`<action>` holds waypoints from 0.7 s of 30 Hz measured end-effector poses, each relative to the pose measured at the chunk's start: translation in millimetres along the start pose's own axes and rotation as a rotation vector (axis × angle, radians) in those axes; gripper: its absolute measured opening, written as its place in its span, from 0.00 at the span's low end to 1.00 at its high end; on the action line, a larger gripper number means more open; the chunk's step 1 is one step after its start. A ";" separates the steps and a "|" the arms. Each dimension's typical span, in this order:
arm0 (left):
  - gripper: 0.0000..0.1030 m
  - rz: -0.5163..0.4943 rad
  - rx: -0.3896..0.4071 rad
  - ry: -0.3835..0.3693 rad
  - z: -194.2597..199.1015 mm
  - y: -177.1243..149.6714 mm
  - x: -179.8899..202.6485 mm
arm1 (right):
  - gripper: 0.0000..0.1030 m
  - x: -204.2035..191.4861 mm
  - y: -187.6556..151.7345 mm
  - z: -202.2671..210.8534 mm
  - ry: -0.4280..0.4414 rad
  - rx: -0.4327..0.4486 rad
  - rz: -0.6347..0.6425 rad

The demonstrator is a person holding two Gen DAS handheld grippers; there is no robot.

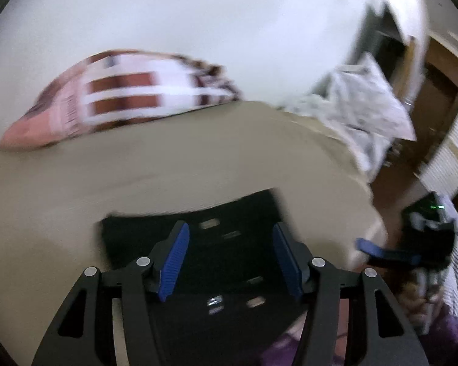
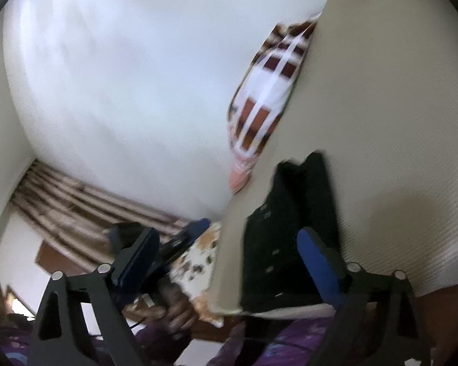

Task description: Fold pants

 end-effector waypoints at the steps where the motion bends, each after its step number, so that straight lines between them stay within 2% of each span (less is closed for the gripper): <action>1: 0.56 0.015 -0.011 0.041 2.9 -6.2 -15.0 | 0.83 -0.6 -5.9 -9.1 -0.010 -0.040 -0.006; 3: 0.56 0.046 -0.029 0.096 6.8 -20.8 -37.5 | 0.77 -0.7 -18.8 -22.2 -0.046 -0.098 0.008; 5: 0.56 0.089 -0.047 0.111 11.8 -36.7 -55.4 | 0.71 -2.3 -33.3 -35.7 -0.090 -0.159 0.046; 8: 0.56 0.155 -0.091 0.126 11.2 -63.2 -76.7 | 0.71 -7.9 -57.0 -54.8 -0.211 -0.240 0.161; 9: 0.56 0.174 -0.102 0.125 9.2 -68.8 -79.9 | 0.71 -9.3 -64.9 -62.9 -0.296 -0.268 0.229; 11: 0.56 0.204 -0.117 0.116 10.1 -77.2 -82.2 | 0.70 -9.6 -75.9 -72.3 -0.407 -0.292 0.335; 12: 0.56 0.220 -0.126 0.105 10.0 -80.9 -81.7 | 0.70 -10.5 -80.0 -75.0 -0.435 -0.289 0.371; 14: 0.56 0.230 -0.130 0.087 9.6 -84.9 -80.8 | 0.70 -12.4 -81.0 -75.6 -0.435 -0.263 0.387; 16: 0.56 0.215 -0.132 0.080 9.4 -85.0 -77.2 | 0.62 -11.4 -76.2 -75.3 -0.479 -0.225 0.392; 17: 0.56 0.204 -0.132 0.078 8.6 -83.4 -74.9 | 0.59 -6.6 -70.3 -73.5 -0.520 -0.198 0.361; 21: 0.56 0.173 -0.110 0.071 13.9 -80.6 -70.5 | 0.59 5.4 -62.5 -67.6 -0.500 -0.160 0.241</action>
Point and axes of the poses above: each gripper's, at about its wrist camera, not at the fingertips, and z roughly against the way its jaws point, x to its right, y to its top, the point moved 2 cm from there along -z, roughly the way its jaws point, and after that the axes turned 7 degrees about x, right-handed, at the moved point
